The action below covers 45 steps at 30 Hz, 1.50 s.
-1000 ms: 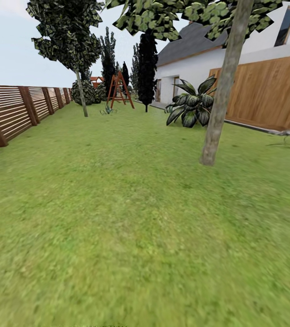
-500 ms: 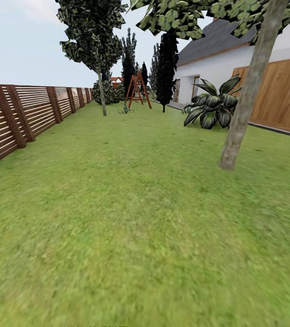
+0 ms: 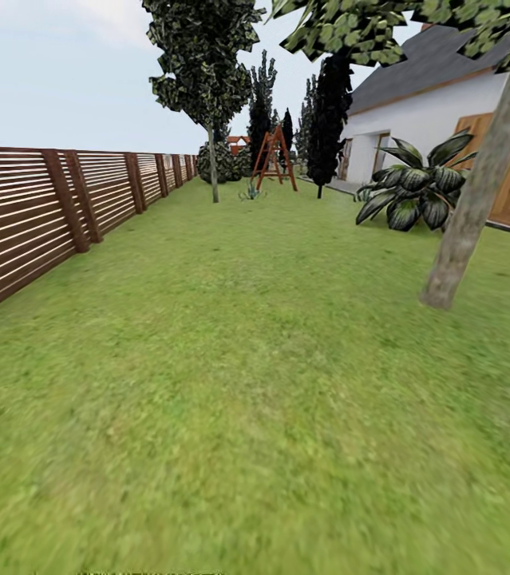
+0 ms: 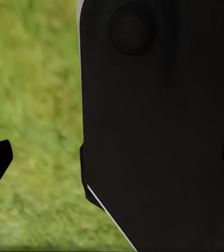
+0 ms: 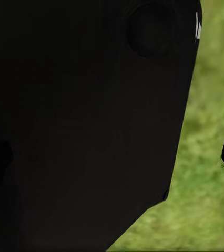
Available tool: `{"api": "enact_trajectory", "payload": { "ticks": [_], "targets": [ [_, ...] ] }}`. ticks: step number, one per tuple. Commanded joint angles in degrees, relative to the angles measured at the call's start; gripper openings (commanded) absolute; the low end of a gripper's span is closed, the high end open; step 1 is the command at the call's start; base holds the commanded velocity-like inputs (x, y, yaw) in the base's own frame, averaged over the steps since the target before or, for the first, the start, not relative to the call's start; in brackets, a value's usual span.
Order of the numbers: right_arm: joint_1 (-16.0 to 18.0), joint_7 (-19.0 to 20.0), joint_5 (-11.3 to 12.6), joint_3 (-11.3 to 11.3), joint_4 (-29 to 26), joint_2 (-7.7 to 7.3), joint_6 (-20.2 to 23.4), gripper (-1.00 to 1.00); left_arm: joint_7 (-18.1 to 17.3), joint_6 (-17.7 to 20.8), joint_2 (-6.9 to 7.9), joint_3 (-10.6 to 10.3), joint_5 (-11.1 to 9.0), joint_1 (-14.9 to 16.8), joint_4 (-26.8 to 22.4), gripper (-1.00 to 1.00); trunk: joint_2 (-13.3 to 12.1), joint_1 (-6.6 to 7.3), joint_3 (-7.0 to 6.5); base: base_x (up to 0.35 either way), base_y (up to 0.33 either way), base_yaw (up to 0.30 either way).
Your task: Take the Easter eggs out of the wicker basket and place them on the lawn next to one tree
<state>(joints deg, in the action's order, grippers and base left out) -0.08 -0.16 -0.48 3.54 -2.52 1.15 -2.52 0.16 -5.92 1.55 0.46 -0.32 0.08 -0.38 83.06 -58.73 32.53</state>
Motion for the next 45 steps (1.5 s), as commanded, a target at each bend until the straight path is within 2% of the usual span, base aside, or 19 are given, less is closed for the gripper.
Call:
{"api": "enact_trajectory", "payload": {
  "ticks": [1, 14, 45],
  "targets": [
    [0.0, 0.0, 0.0, 0.3, 0.0, -0.01, -0.1, 1.00, 0.0, -0.1, -0.02, 0.0, 0.0, 0.0, 0.0, 1.00, 0.0, 0.00, 0.04, 0.000, 0.000, 0.255],
    [0.0, 0.0, 0.4, 0.2, -0.1, -0.15, -0.2, 1.00, 0.0, -0.1, -0.05, 0.1, 0.0, 0.0, 0.0, 1.00, 0.0, 0.00, 0.20, 0.000, 0.000, 0.218],
    [0.0, 0.1, 0.6, 0.1, -0.2, -0.30, -0.3, 1.00, 0.0, -0.1, 0.03, -0.1, 0.2, 0.0, 0.0, 1.00, 0.0, 0.00, 0.22, 0.000, 0.000, 0.007]
  ]
}}
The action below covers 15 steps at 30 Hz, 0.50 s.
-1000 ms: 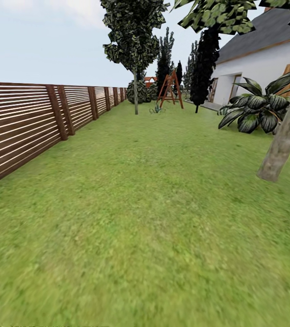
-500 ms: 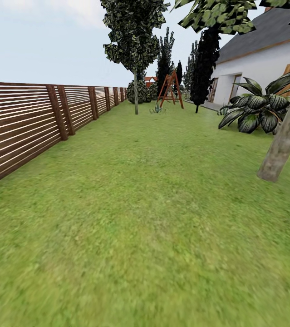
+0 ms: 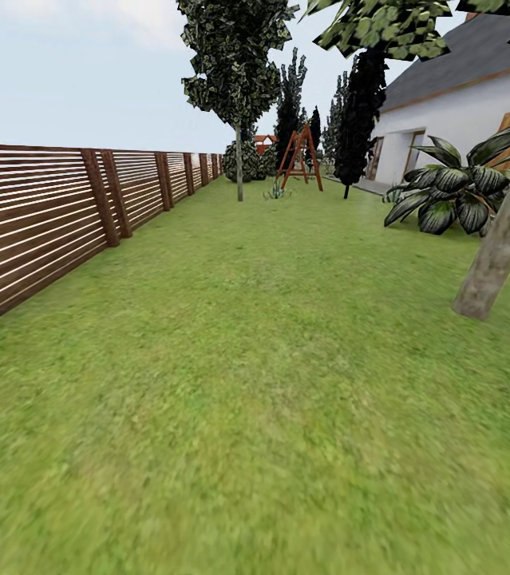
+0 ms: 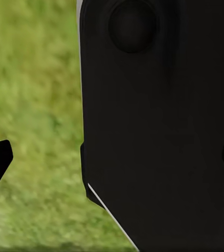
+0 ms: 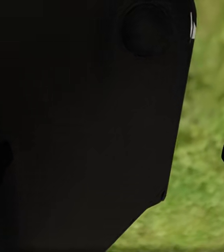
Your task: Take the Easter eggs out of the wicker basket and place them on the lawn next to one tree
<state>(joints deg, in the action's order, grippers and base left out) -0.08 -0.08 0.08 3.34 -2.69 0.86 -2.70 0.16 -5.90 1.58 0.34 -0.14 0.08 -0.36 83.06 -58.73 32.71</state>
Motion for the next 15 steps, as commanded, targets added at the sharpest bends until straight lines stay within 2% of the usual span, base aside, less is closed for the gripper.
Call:
{"api": "enact_trajectory", "payload": {
  "ticks": [1, 15],
  "targets": [
    [0.0, 0.0, 0.0, 0.3, 0.0, 0.00, -0.1, 1.00, 0.0, -0.2, 0.00, 0.0, 0.0, 0.0, 0.0, 1.00, 0.0, 0.00, 0.04, 0.000, 0.000, 0.000],
    [0.0, 0.0, 0.0, 0.3, 0.0, 0.02, -0.1, 1.00, 0.0, -0.2, 0.01, 0.1, 0.0, 0.0, 0.0, 1.00, 0.0, 0.00, 0.04, 0.000, 0.000, 0.000]
  ]
}}
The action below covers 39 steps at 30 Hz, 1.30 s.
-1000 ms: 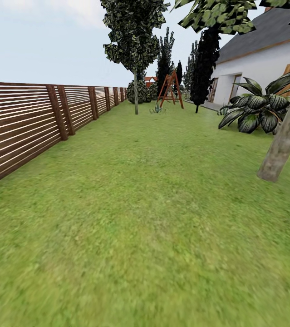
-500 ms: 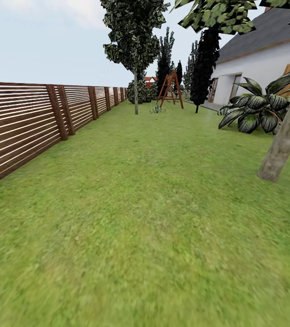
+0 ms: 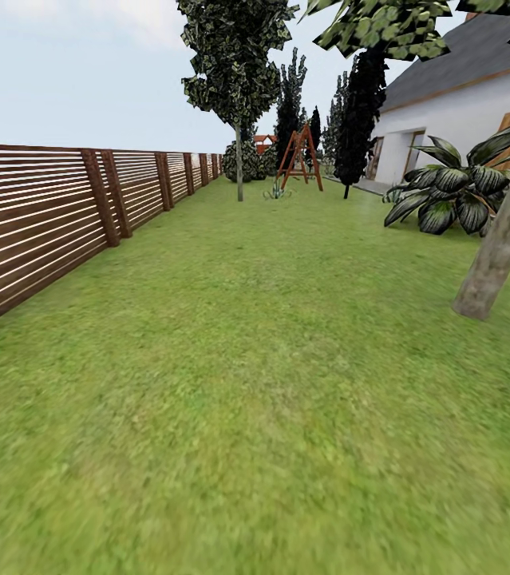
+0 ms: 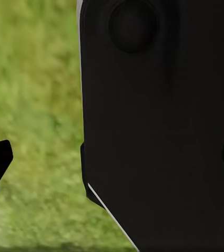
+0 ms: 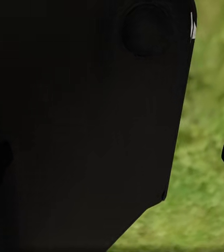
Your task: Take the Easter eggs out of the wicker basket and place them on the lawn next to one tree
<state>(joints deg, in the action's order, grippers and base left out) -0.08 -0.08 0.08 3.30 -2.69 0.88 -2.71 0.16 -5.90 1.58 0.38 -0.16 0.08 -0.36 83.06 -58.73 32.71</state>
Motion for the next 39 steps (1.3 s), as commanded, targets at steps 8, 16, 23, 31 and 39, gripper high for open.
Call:
{"api": "enact_trajectory", "payload": {
  "ticks": [8, 16, 23, 31, 39],
  "targets": [
    [0.0, 0.0, 0.0, 0.3, 0.0, 0.01, -0.1, 1.00, 0.0, -0.2, 0.00, 0.0, 0.0, 0.0, 0.0, 1.00, 0.0, 0.00, 0.04, 0.000, 0.000, 0.000],
    [0.0, 0.0, 0.1, 0.3, 0.0, 0.02, -0.1, 1.00, 0.0, -0.2, 0.00, 0.0, 0.0, 0.0, 0.0, 1.00, 0.0, 0.00, 0.04, 0.000, 0.000, 0.000],
    [0.0, -0.1, 0.1, 0.2, 0.0, 0.07, -0.2, 1.00, 0.0, -0.2, 0.00, 0.1, 0.0, 0.0, 0.0, 1.00, 0.0, 0.00, 0.04, 0.000, 0.000, 0.000],
    [0.0, -0.1, 0.2, -0.1, 0.0, 0.05, -0.4, 1.00, 0.0, -0.2, 0.00, 0.1, 0.0, 0.0, 0.0, 1.00, 0.0, 0.00, 0.04, 0.000, 0.000, 0.000],
    [0.0, -0.1, 0.2, -0.1, 0.0, 0.14, -0.4, 1.00, 0.0, -0.2, 0.00, 0.0, 0.0, 0.0, 0.0, 1.00, 0.0, 0.00, 0.04, 0.000, 0.000, 0.000]
  ]
}}
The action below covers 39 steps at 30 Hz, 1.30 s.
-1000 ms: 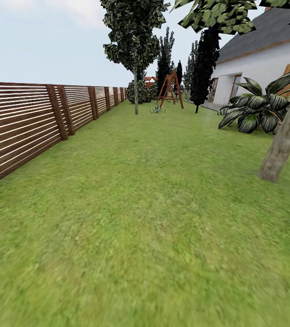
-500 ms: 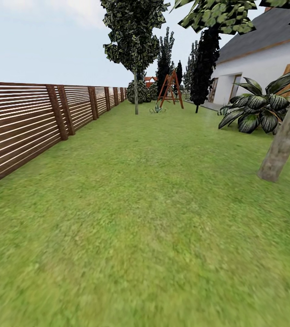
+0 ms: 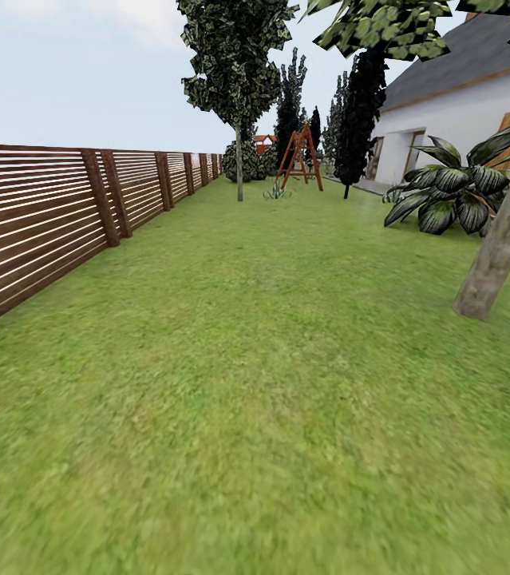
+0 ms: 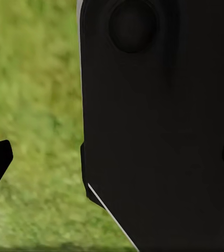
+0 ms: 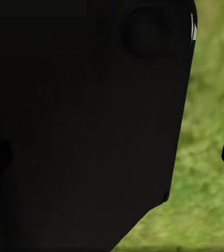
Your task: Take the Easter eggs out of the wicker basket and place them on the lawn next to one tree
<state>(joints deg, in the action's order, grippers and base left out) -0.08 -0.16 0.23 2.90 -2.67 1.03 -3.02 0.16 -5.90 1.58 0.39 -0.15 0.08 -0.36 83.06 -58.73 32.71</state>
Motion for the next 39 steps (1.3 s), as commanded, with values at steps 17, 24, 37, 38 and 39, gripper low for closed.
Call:
{"api": "enact_trajectory", "payload": {
  "ticks": [17, 24, 37, 38, 39],
  "targets": [
    [0.0, 0.0, 0.0, -1.9, -0.1, -0.15, -0.1, 1.00, 0.0, -0.2, 0.00, 0.0, 0.0, 0.0, 0.0, 1.00, 0.0, 0.00, 0.04, 0.000, 0.000, 0.000],
    [0.0, 0.1, 0.0, -4.2, -0.1, -0.23, -0.1, 1.00, 0.0, -0.2, 0.00, 0.0, 0.0, 0.0, 0.0, 1.00, 0.0, 0.00, 0.04, 0.000, 0.000, 0.000],
    [0.0, 0.1, -0.1, -4.2, -0.1, -0.23, -0.1, 1.00, 0.0, -0.2, 0.00, 0.0, 0.0, 0.0, 0.0, 1.00, 0.0, 0.00, 0.04, 0.000, 0.000, 0.000],
    [0.0, 0.1, -0.1, -4.2, -0.1, -0.23, -0.1, 1.00, 0.0, -0.2, 0.00, 0.0, 0.0, 0.0, 0.0, 1.00, 0.0, 0.00, 0.04, 0.000, 0.000, 0.000],
    [0.0, 0.1, -0.1, -4.2, -0.1, -0.22, -0.1, 1.00, 0.0, -0.2, 0.00, 0.0, 0.0, 0.0, 0.0, 1.00, 0.0, 0.00, 0.04, 0.000, 0.000, 0.000]
  ]
}}
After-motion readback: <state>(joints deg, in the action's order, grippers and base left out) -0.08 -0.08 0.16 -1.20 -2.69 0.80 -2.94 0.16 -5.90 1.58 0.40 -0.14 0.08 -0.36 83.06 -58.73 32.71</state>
